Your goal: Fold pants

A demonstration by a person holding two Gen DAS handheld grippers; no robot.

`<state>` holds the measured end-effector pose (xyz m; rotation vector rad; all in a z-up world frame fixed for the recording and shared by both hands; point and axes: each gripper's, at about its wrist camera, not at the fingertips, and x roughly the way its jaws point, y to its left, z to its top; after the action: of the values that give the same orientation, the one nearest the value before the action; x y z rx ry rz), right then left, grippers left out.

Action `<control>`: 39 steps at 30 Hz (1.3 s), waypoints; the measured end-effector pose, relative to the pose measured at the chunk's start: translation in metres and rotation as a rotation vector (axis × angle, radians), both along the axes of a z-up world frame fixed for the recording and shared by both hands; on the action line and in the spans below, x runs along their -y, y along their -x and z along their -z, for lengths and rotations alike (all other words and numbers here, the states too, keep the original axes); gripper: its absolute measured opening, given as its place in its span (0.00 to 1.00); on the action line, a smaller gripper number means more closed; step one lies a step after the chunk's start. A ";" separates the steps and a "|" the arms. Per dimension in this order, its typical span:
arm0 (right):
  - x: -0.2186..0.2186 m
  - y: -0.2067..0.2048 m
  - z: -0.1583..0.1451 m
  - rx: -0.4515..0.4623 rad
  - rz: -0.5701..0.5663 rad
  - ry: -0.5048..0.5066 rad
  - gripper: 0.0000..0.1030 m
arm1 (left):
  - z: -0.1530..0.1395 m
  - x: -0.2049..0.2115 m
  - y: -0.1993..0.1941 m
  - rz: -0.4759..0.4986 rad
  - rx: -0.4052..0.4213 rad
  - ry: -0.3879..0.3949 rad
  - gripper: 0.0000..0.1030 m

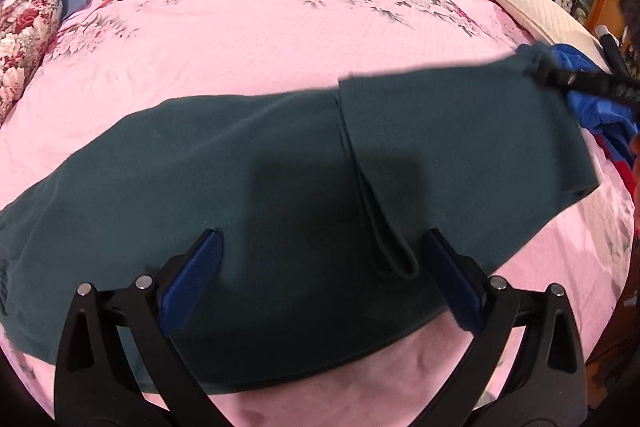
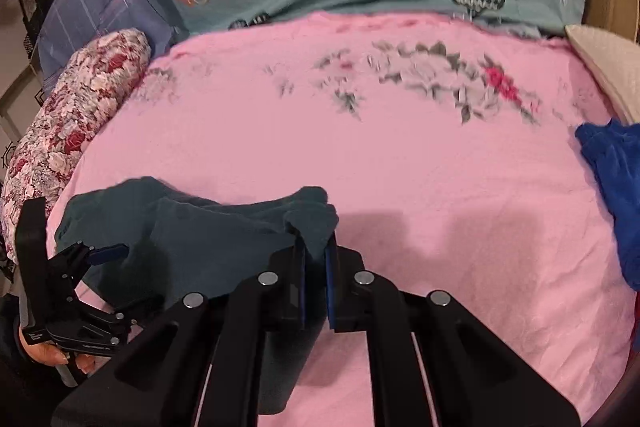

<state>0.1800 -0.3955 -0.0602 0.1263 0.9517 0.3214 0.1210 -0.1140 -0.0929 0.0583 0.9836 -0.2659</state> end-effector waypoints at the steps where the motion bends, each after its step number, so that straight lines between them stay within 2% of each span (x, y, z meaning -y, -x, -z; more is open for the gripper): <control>1: 0.001 -0.005 0.012 -0.034 0.006 0.025 0.23 | -0.001 -0.002 0.001 -0.003 -0.001 0.009 0.98; 2: 0.002 -0.010 0.026 -0.058 0.031 0.101 0.24 | -0.003 -0.004 0.001 -0.008 0.003 0.012 0.98; 4: 0.003 -0.005 0.031 -0.038 0.066 0.150 0.29 | -0.009 -0.020 0.008 -0.034 0.032 0.021 0.98; 7: 0.000 0.022 0.001 0.092 0.115 0.149 0.42 | -0.017 -0.051 0.020 -0.077 0.055 0.023 0.98; 8: -0.011 0.034 -0.010 0.123 0.075 0.129 0.44 | -0.019 -0.063 0.024 -0.092 0.063 0.026 0.98; 10: -0.053 0.058 -0.022 0.133 -0.097 0.093 0.44 | -0.022 -0.087 0.033 -0.132 0.079 0.006 0.98; 11: -0.083 0.070 -0.022 0.139 -0.195 0.121 0.44 | -0.023 -0.098 0.036 -0.152 0.086 -0.001 0.98; 13: -0.125 0.085 -0.012 0.156 -0.295 0.195 0.44 | -0.024 -0.122 0.041 -0.205 0.101 -0.020 0.98; 17: -0.171 0.087 0.012 0.172 -0.354 0.278 0.44 | -0.021 -0.164 0.048 -0.304 0.092 -0.005 0.98; 22: -0.187 0.077 0.026 0.128 -0.364 0.291 0.43 | -0.017 -0.190 0.053 -0.332 0.092 -0.017 0.98; 24: -0.189 0.071 0.033 0.089 -0.355 0.295 0.37 | -0.014 -0.199 0.053 -0.348 0.088 -0.005 0.98; 25: -0.185 0.068 0.034 0.076 -0.339 0.261 0.20 | -0.013 -0.203 0.053 -0.357 0.086 0.000 0.98; 26: -0.183 0.066 0.034 0.068 -0.320 0.248 0.11 | -0.012 -0.205 0.052 -0.361 0.086 0.003 0.98; 27: -0.178 0.063 0.032 0.057 -0.309 0.223 0.08 | -0.011 -0.207 0.052 -0.360 0.085 0.003 0.98; 32: -0.163 0.064 0.009 0.090 -0.294 0.131 0.07 | -0.005 -0.213 0.051 -0.369 0.075 -0.001 0.98; 36: -0.171 0.073 -0.012 0.136 -0.335 0.069 0.07 | -0.003 -0.211 0.050 -0.372 0.076 -0.011 0.98; 39: -0.188 0.074 -0.003 0.121 -0.369 0.087 0.07 | -0.002 -0.210 0.050 -0.374 0.076 -0.015 0.98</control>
<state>0.1058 -0.2073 -0.0571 -0.1500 0.8647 0.6190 0.0711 0.0962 -0.0910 -0.1008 0.9014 0.0867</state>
